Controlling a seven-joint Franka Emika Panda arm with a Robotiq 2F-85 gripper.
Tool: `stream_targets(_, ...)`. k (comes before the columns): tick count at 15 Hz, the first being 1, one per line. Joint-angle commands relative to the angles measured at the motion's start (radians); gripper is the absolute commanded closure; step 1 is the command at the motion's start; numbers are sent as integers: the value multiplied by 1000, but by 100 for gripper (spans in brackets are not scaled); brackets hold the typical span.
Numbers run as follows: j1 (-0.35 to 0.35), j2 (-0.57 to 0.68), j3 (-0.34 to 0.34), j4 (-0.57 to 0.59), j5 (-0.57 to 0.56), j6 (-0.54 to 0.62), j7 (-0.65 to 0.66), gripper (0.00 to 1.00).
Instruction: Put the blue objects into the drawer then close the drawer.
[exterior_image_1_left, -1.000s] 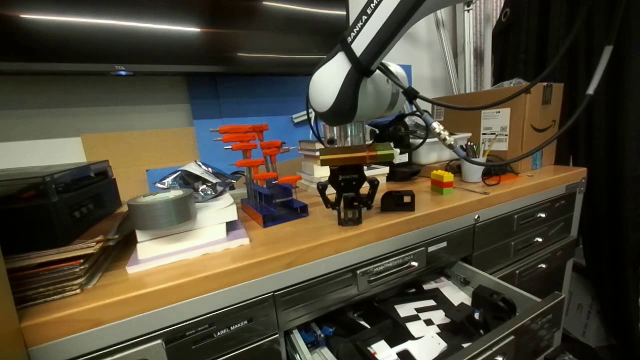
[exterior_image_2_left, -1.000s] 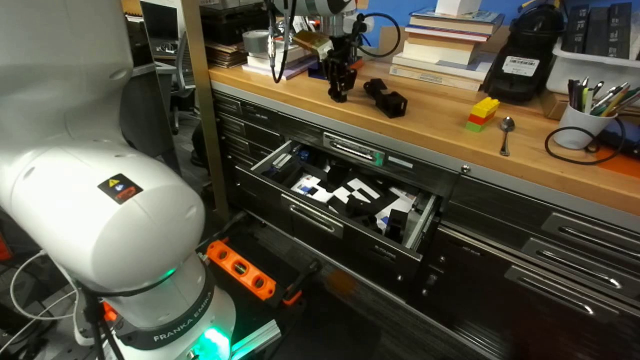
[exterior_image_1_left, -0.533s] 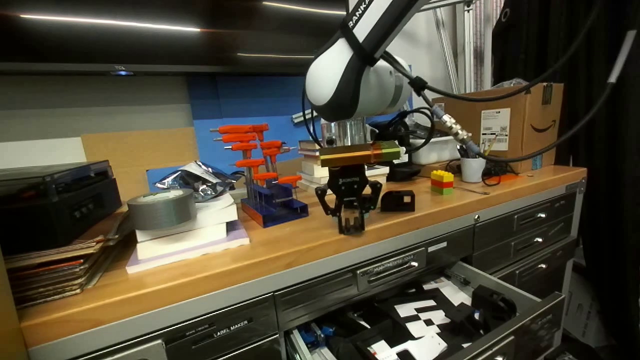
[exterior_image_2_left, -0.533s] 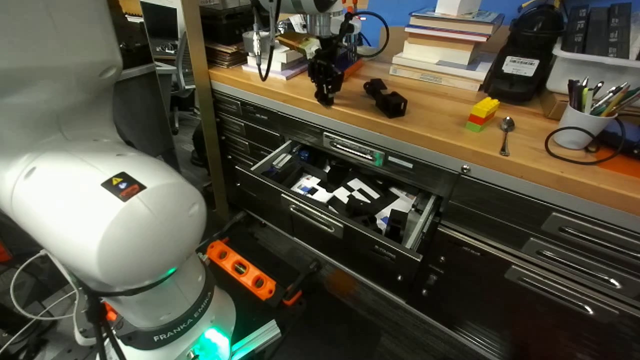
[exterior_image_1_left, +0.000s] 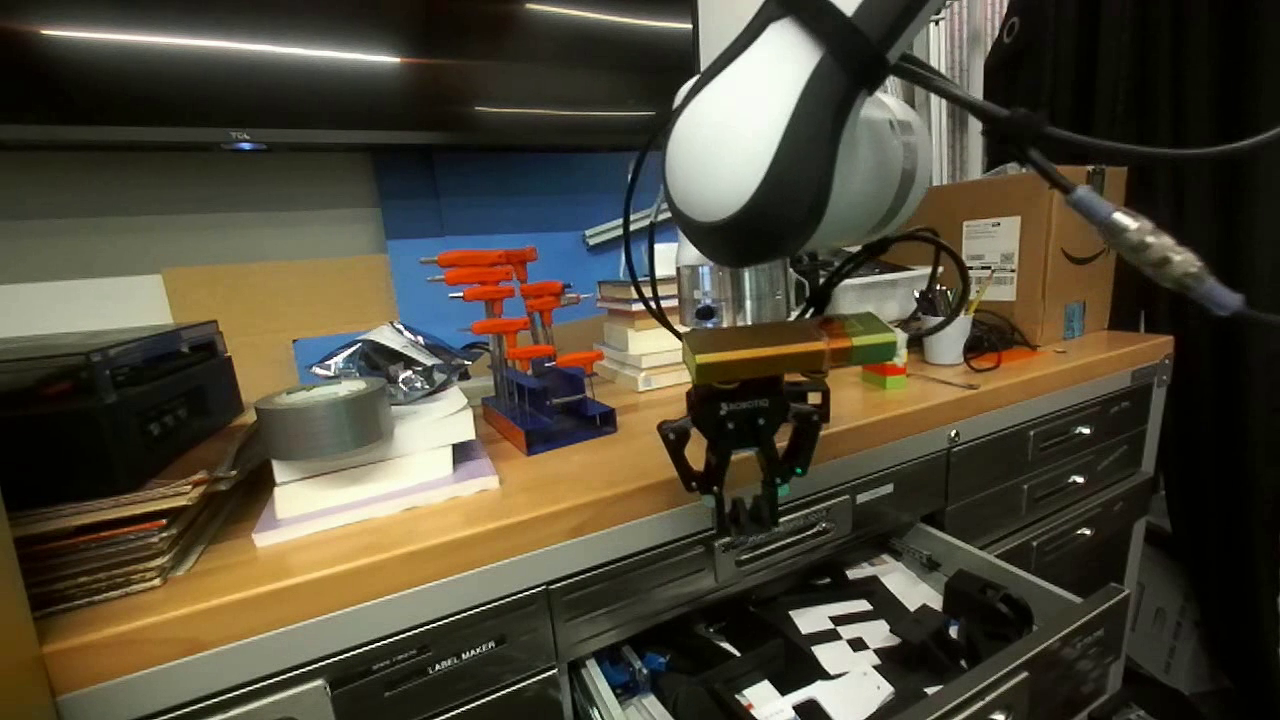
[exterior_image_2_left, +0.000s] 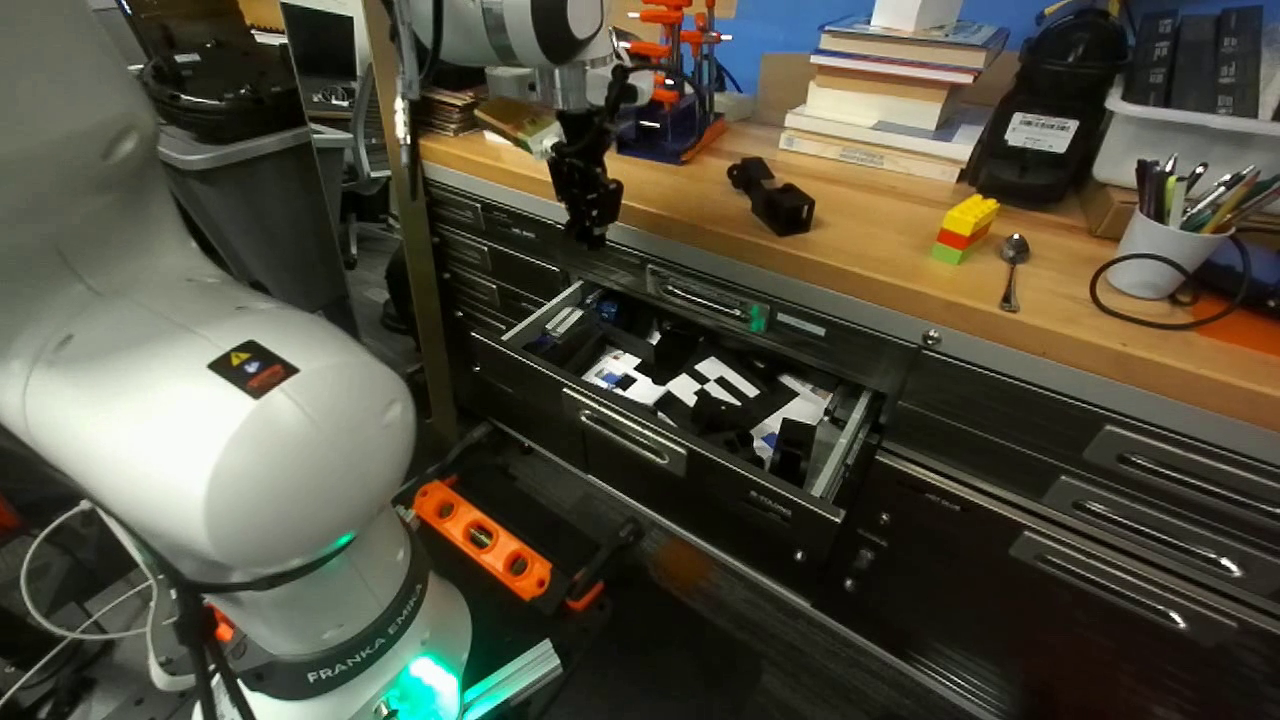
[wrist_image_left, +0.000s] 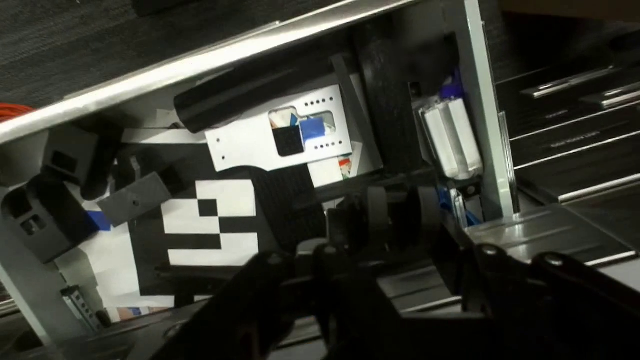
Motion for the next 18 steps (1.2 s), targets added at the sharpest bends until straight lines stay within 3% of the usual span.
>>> stream_targets(1,-6,-83,25,-185,14,151,26,81)
stream_targets(8,-54,68,4,-319,-20,362,122,81)
stream_targets(12,-68,188,-54,-306,-25,471,155,81)
stream_targets(18,-22,295,-144,-221,-16,578,168,81)
